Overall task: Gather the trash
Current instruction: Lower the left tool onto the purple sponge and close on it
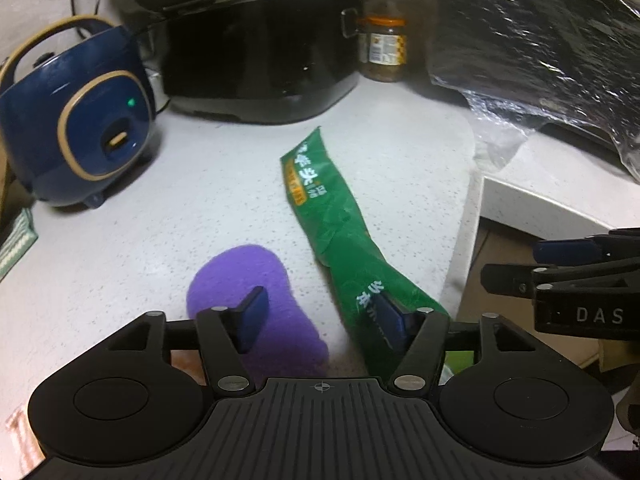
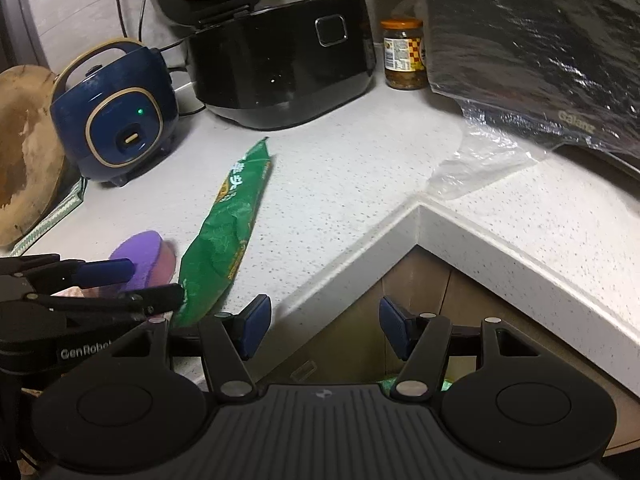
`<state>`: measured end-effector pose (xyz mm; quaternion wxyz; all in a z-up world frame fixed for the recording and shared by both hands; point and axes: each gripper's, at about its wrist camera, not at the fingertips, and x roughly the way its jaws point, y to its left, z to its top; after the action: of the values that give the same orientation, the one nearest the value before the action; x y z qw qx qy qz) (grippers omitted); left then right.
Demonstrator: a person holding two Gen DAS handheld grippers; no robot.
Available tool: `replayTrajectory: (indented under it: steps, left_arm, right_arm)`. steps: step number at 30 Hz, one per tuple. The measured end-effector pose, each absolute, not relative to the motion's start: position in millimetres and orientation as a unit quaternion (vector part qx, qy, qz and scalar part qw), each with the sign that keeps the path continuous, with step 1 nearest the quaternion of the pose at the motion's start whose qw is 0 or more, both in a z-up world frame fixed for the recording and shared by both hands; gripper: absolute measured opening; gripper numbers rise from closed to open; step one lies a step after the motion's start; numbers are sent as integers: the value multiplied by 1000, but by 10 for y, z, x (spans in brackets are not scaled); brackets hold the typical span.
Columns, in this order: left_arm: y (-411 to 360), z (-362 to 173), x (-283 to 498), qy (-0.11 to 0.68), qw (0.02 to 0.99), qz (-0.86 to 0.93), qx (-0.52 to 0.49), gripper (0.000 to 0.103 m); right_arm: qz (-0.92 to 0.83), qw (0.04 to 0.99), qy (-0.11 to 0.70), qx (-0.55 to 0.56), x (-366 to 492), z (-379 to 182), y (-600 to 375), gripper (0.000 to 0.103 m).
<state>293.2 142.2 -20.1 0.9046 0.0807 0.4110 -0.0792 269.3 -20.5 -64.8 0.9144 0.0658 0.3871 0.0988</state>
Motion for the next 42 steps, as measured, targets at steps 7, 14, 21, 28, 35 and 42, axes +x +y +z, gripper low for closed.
replayTrajectory:
  steps: [7, 14, 21, 28, 35, 42]
  left_arm:
    - [1694, -168, 2888, 418, 906, -30, 58, 62]
    - [1744, -184, 2986, 420, 907, -24, 28, 79]
    - [1988, -125, 2944, 412, 908, -31, -63, 79]
    - [2262, -271, 2977, 432, 893, 8, -122, 78]
    - [2186, -379, 3144, 430, 895, 7, -119, 77]
    - [2171, -395, 3103, 424, 896, -14, -126, 75]
  right_arm:
    - [104, 910, 394, 70, 2689, -681, -217, 61]
    - [107, 907, 402, 67, 2699, -712, -228, 62]
    - [104, 914, 387, 62, 2615, -641, -278, 65]
    - [110, 908, 400, 57, 2634, -686, -256, 66]
    - [118, 908, 401, 36, 2599, -689, -202, 66]
    - [106, 907, 405, 40, 2612, -693, -250, 66]
